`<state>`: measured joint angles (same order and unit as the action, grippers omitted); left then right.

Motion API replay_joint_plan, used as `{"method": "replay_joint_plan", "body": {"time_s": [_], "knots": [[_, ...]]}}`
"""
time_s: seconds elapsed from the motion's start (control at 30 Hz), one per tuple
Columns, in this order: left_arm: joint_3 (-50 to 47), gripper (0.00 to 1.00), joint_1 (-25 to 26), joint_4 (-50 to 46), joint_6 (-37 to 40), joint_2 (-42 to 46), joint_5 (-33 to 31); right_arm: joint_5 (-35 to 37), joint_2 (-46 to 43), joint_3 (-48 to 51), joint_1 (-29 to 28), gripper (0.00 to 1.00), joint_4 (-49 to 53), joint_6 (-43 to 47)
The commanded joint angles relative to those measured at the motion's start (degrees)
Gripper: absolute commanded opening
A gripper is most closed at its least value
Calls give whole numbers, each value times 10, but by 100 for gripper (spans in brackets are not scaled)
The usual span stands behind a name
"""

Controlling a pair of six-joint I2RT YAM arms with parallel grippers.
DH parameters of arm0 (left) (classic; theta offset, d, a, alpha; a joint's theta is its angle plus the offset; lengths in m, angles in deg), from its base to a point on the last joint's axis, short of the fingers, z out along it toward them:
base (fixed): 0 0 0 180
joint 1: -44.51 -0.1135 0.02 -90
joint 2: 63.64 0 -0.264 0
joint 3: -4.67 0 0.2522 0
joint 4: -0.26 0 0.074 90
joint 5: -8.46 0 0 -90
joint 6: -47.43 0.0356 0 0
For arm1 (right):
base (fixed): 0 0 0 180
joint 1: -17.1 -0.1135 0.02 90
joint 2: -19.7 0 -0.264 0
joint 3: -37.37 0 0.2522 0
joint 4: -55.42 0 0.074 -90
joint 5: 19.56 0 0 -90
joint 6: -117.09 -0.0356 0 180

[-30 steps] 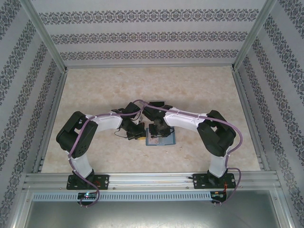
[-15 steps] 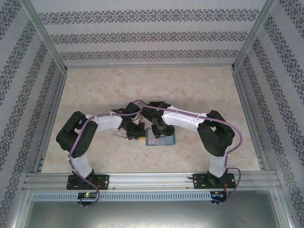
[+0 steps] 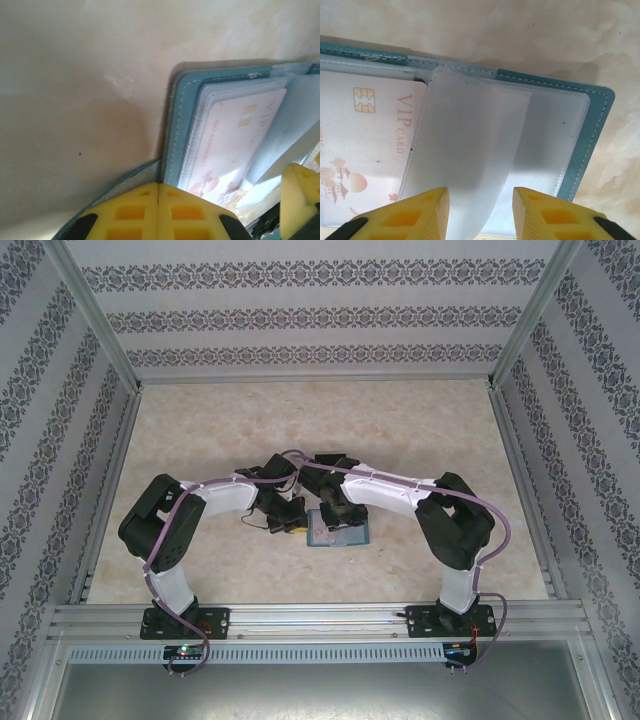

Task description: Take the credit cards out of the card holder

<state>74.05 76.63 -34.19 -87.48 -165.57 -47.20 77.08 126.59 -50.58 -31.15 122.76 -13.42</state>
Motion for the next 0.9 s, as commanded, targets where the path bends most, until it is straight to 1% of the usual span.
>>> {"method": "replay_joint_plan", "body": {"time_s": [0.0, 0.17, 0.33, 0.87], "knots": [[23, 0, -4, -15, 0, 20, 12, 0, -24, 16, -1, 38, 0, 0], [39, 0, 4, -15, -3, 9, 24, -6, -38, 30, 4, 37, -9, -1], [53, 0, 20, 10, -18, -13, 44, -15, -49, 42, 7, 37, -17, -2], [107, 0, 49, 1, -25, -72, 55, -18, -96, 86, 21, 36, -36, -8]]}}
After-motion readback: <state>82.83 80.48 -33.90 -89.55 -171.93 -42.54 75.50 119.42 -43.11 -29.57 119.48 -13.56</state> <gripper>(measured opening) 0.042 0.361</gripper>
